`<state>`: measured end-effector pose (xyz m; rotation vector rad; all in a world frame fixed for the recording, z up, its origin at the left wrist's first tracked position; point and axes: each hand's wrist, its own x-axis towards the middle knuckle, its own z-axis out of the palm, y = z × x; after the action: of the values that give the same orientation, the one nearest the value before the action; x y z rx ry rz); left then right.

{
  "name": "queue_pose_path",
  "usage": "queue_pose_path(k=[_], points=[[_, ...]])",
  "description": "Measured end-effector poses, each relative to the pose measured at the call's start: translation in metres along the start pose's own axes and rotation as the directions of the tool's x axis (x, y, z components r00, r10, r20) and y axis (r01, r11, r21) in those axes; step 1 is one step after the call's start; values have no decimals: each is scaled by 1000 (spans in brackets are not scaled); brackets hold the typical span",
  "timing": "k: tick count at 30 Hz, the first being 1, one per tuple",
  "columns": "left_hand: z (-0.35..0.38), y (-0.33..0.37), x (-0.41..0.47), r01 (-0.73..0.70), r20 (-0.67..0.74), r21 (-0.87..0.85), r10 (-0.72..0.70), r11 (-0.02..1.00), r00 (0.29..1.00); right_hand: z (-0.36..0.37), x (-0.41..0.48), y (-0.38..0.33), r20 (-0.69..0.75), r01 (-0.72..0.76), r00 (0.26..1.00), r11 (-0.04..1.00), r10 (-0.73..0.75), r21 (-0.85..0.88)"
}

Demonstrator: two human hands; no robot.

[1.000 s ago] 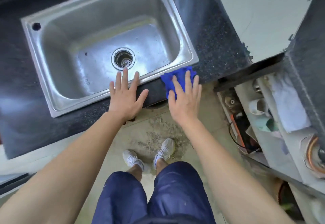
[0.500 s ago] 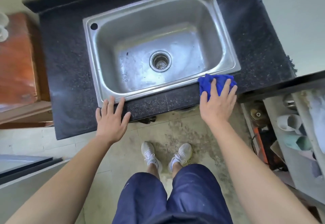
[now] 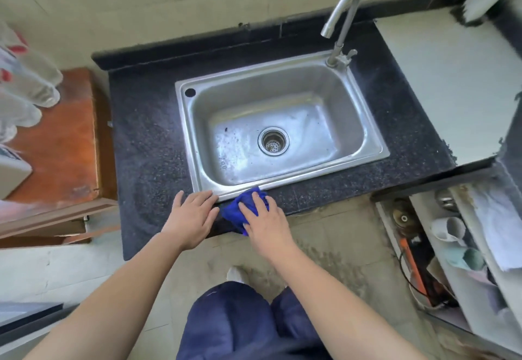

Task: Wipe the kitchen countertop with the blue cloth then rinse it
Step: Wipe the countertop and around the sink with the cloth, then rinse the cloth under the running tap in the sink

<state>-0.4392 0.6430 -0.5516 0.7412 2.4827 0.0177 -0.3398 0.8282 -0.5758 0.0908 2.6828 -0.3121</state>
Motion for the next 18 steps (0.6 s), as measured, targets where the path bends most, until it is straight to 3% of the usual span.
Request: queue_pose_path(k=[3, 7, 11, 14, 18], points=[[-13, 8, 10, 14, 22, -21, -14, 1000, 1000, -26, -1, 23, -41, -46, 998, 998, 45, -37], [-40, 15, 29, 14, -2, -62, -14, 998, 1000, -68, 5, 67, -86, -249, 962, 962, 259, 109], [-73, 28, 58, 4, -56, -49, -7, 999, 998, -121, 24, 111, -134, -338, 906, 879, 401, 337], [-89, 45, 88, 38, -73, -41, -41, 998, 996, -154, 50, 144, -88, -400, 865, 785, 494, 474], [-95, 73, 124, 121, -50, -45, -123, 992, 991, -172, 93, 181, -4, -398, 880, 742, 475, 540]])
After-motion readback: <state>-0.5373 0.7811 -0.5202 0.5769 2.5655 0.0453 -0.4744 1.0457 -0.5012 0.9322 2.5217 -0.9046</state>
